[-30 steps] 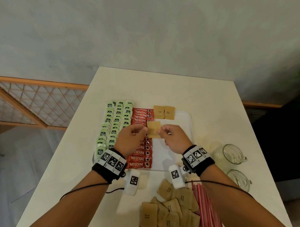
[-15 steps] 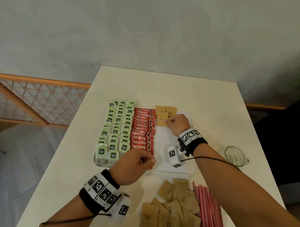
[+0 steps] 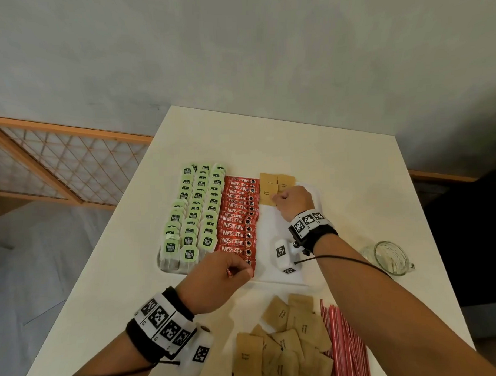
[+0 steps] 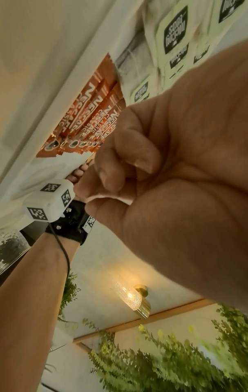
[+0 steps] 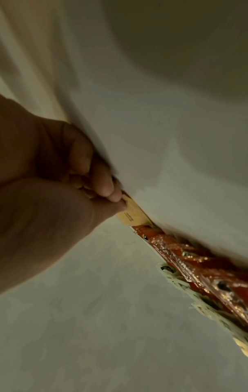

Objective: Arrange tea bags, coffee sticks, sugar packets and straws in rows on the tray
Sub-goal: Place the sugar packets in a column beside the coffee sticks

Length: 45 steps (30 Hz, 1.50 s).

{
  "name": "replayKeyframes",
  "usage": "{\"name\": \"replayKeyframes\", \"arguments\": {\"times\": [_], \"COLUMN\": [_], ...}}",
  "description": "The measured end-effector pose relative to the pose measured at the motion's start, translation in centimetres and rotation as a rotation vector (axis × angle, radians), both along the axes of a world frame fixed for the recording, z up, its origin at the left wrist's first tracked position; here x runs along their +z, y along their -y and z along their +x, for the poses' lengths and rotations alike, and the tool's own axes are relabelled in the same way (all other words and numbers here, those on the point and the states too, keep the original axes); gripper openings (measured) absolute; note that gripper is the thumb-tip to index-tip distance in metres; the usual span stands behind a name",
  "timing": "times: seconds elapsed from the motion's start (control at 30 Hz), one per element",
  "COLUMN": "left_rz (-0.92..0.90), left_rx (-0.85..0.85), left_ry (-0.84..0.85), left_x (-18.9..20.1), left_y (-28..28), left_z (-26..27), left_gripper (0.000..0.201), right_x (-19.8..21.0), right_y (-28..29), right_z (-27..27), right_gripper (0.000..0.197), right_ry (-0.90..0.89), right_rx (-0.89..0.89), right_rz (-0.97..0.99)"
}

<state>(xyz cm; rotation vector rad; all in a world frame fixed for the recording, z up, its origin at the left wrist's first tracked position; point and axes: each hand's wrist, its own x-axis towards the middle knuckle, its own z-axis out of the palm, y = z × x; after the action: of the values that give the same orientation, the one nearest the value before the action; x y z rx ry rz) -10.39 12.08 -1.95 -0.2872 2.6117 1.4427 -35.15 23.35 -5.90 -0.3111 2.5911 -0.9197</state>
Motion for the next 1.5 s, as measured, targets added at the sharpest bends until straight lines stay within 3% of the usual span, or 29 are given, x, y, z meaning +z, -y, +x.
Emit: {"name": "replayKeyframes", "arguments": {"times": [0.23, 0.43, 0.6, 0.73, 0.83, 1.1, 1.33, 1.5], "left_rz": [-0.012, 0.003, -0.069, -0.075, -0.055, -0.250, -0.493, -0.538], "left_rx": [-0.009, -0.024, -0.079, -0.178, -0.243, -0.408, -0.519, -0.510], "left_ry": [-0.013, -0.008, 0.015, 0.098, 0.136, 0.218, 0.272, 0.245], "left_x": [-0.1, -0.3, -0.5, -1.2, -1.7, -1.5, -1.5, -1.7], "left_y": [-0.1, 0.1, -0.1, -0.8, -1.5, -3.0, -4.6, -5.1], "left_z": [0.2, 0.6, 1.0, 1.1, 1.2, 1.5, 2.4, 2.8], "left_gripper": [0.016, 0.013, 0.016, 0.020, 0.020, 0.040, 0.057, 0.053], "right_x": [0.3, 0.7, 3.3, 5.4, 5.5, 3.7, 4.6, 4.3], "right_y": [-0.1, -0.7, -3.1, -5.8, -8.2, -13.2, -14.8, -15.5], "right_z": [0.0, 0.9, 4.3, 8.1, 10.4, 15.1, 17.4, 18.7], "right_gripper": [0.044, 0.055, 0.028, 0.025, 0.024, 0.036, 0.043, 0.053], "right_ry": [0.031, 0.042, 0.065, 0.095, 0.089, 0.075, 0.004, 0.000], "right_rx": [-0.028, -0.048, 0.040, 0.173, 0.253, 0.484, 0.492, 0.495], "right_rz": [-0.018, -0.074, -0.143, -0.150, -0.076, 0.234, 0.351, 0.437]}}
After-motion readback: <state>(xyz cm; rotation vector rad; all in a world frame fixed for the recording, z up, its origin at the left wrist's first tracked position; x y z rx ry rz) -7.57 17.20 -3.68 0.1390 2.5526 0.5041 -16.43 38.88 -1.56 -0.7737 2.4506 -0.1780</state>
